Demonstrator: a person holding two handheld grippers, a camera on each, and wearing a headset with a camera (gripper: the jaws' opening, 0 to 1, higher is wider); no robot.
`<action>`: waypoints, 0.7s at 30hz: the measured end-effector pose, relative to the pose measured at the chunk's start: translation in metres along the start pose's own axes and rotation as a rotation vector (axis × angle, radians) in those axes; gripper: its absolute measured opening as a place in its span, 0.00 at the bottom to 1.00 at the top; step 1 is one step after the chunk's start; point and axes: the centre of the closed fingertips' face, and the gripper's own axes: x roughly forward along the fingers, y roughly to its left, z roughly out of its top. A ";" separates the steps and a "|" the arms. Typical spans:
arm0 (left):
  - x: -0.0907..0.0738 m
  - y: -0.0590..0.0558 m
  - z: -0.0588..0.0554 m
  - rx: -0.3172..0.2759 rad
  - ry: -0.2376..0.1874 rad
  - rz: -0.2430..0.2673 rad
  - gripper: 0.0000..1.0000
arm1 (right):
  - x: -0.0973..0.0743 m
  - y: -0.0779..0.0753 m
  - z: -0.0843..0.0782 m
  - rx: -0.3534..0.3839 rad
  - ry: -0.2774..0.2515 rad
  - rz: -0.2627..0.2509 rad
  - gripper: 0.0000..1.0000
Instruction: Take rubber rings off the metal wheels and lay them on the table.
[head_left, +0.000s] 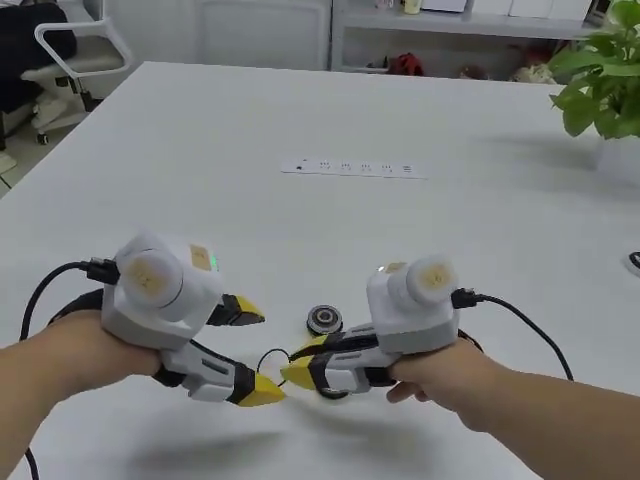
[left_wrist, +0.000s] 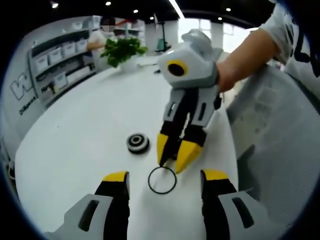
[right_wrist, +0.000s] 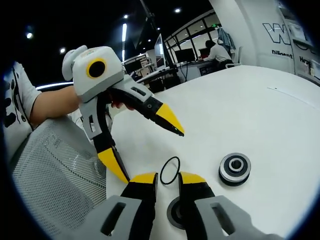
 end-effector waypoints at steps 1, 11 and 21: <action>0.000 0.000 0.000 0.000 0.000 0.000 0.58 | -0.001 0.000 0.000 -0.006 0.001 -0.001 0.17; 0.001 0.000 0.002 -0.010 -0.012 -0.004 0.57 | -0.012 -0.007 0.008 -0.041 -0.017 -0.027 0.27; 0.007 -0.005 0.005 -0.014 -0.027 -0.020 0.54 | -0.035 -0.022 0.012 -0.035 -0.048 -0.072 0.31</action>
